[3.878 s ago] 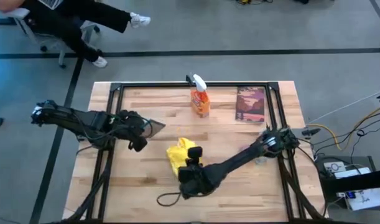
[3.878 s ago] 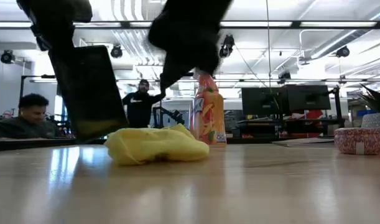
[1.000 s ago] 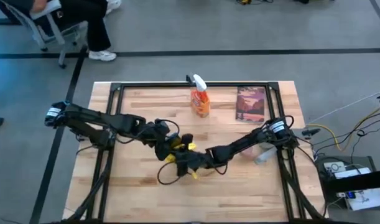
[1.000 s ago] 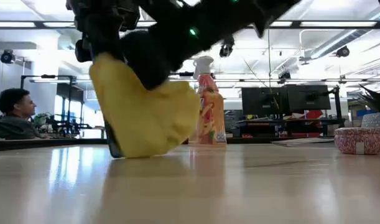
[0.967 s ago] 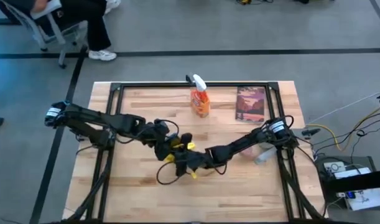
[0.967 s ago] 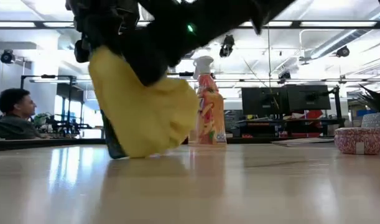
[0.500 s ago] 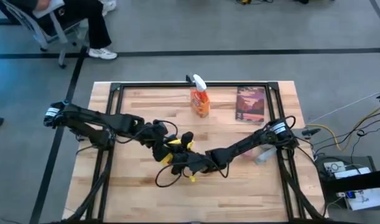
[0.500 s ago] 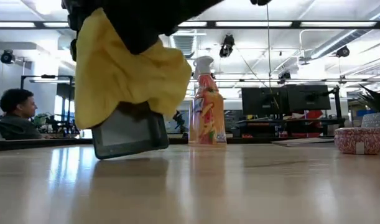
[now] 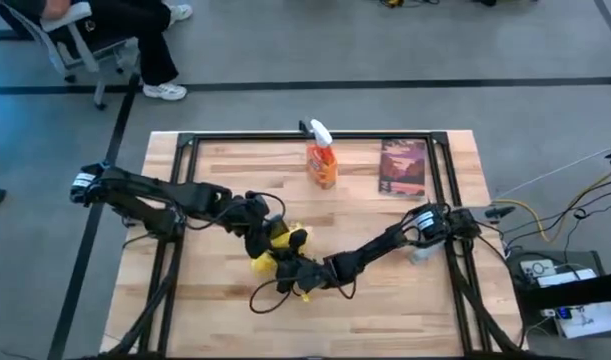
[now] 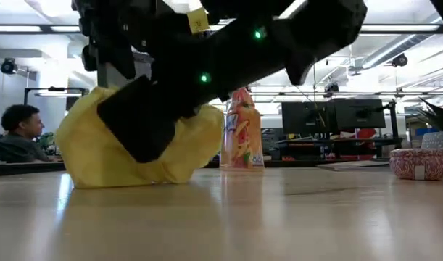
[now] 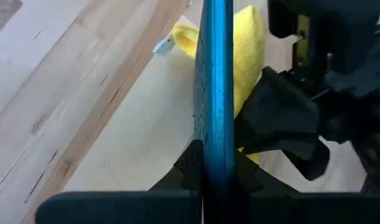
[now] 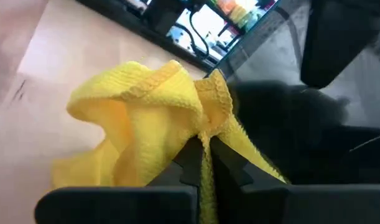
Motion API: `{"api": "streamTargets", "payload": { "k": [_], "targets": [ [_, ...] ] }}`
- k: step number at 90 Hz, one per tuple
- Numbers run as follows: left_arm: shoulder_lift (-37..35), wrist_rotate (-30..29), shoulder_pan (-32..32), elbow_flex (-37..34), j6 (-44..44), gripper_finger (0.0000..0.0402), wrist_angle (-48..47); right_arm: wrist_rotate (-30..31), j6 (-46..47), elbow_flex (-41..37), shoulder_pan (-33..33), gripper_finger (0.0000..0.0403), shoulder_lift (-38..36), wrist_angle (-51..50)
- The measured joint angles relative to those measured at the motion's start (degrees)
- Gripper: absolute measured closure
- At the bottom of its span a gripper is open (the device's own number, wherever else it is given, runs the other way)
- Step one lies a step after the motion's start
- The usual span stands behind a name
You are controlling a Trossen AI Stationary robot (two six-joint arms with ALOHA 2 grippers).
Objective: Apply microfiber cloth
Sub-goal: Wipe the front and back of the tablet with the yellow microfiber cloth
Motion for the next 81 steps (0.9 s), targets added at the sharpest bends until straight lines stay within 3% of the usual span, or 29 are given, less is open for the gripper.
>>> {"api": "streamTargets", "payload": {
  "k": [42,62,81],
  "targets": [
    [0.0,0.8,-0.1,0.0,-0.1,0.0393,0.1,12.2,-25.5,-0.1,-0.4,0.0403,-9.2,7.4],
    [0.0,0.8,-0.2,0.0,-0.1,0.0393,0.0,13.4,-24.8,-0.3,-1.2,0.0403,-11.3,7.0],
    [0.0,0.7,-0.2,0.0,-0.5,0.0393,-0.4,7.5,-10.8,-0.4,-2.4,0.0403,-10.1,1.7]
  ]
}}
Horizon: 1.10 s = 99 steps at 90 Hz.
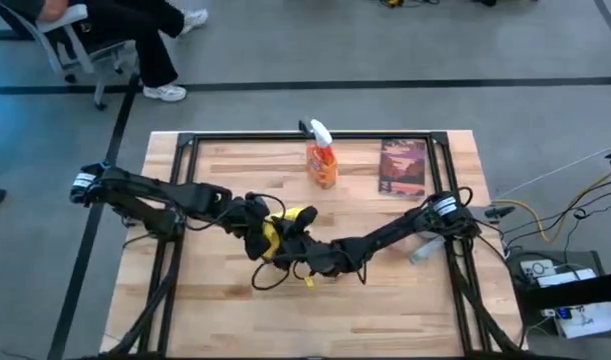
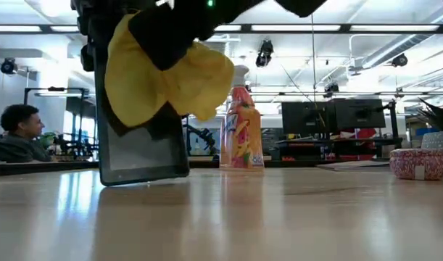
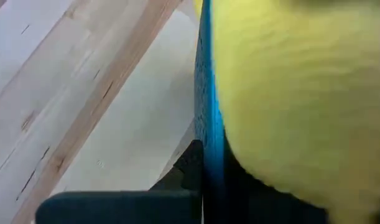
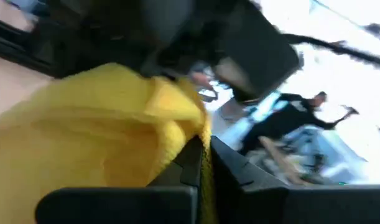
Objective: Apply microfiber cloth
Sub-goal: Wipe the front and back of the tablet with the yellow microfiber cloth
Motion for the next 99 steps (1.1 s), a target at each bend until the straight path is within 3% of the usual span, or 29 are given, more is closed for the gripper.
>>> {"api": "streamTargets", "payload": {
  "k": [50,80,89,99],
  "targets": [
    [0.0,-2.0,0.1,0.0,0.1,0.0392,0.3,-6.2,17.8,-1.3,0.4,0.0403,3.1,-1.6],
    [-0.1,-6.8,0.5,0.2,-0.8,0.0392,4.8,-15.6,23.4,-2.4,0.2,0.0403,3.4,-2.7],
    [-0.2,-6.7,0.3,0.2,-0.8,0.0392,5.3,-15.0,25.6,-2.3,0.6,0.0403,3.4,-3.3],
    [-0.2,-6.4,0.4,0.2,-0.6,0.0392,5.6,-9.9,24.3,-2.3,1.1,0.0403,3.4,-3.0]
  ]
}}
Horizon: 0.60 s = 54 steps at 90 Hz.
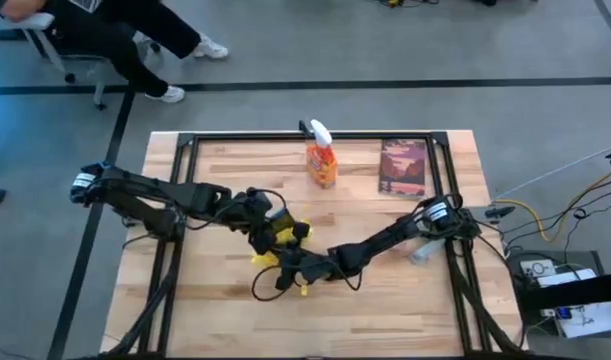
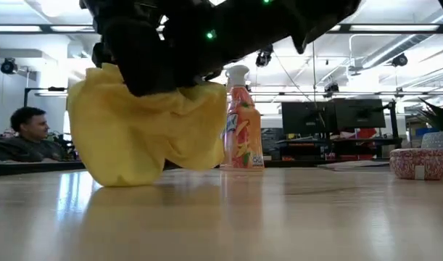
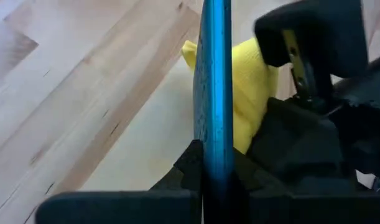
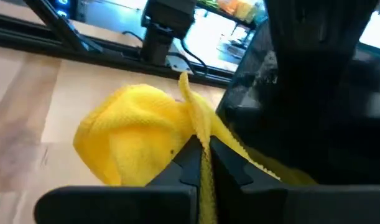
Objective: Apply microfiber cloth
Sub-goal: Wipe the front and back of the tablet with the yellow microfiber cloth
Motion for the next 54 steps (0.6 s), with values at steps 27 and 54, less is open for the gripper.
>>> {"api": "streamTargets", "payload": {
  "k": [27,54],
  "targets": [
    [0.3,-0.3,0.0,0.0,0.0,0.0392,0.3,4.5,-13.0,3.6,-0.1,0.0403,0.0,11.1],
    [0.2,-1.8,0.0,0.0,1.6,0.0392,1.5,3.9,-9.1,4.6,-0.3,0.0403,-0.1,9.7]
  ]
}}
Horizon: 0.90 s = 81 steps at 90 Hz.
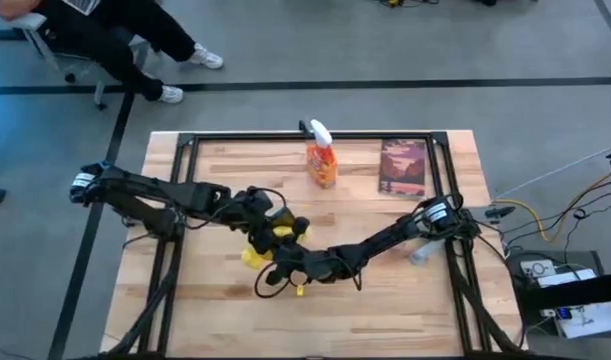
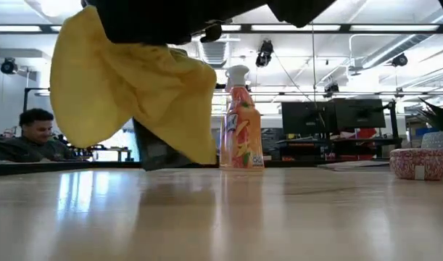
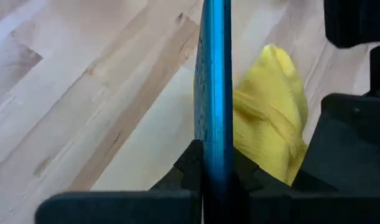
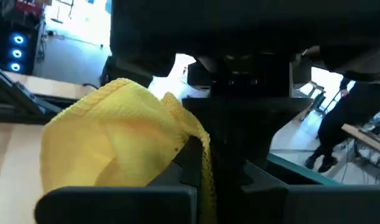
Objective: Apply microfiber cloth
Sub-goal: Wipe the front and back of the tablet with the yellow microfiber cloth
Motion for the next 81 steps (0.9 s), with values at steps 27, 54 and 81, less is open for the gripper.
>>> {"api": "streamTargets", "payload": {
  "k": [27,54,81],
  "targets": [
    [-2.1,-0.6,0.0,1.0,2.3,0.0392,0.1,2.8,12.3,-0.9,0.3,0.0403,-0.2,-18.6],
    [-6.9,2.5,-0.1,1.1,2.1,0.0392,-4.4,3.0,14.7,-1.1,1.9,0.0403,0.0,-31.5],
    [-9.3,3.6,-1.2,0.5,2.3,0.0392,-8.4,10.7,7.8,-1.0,2.4,0.0403,-0.7,-34.3]
  ]
}}
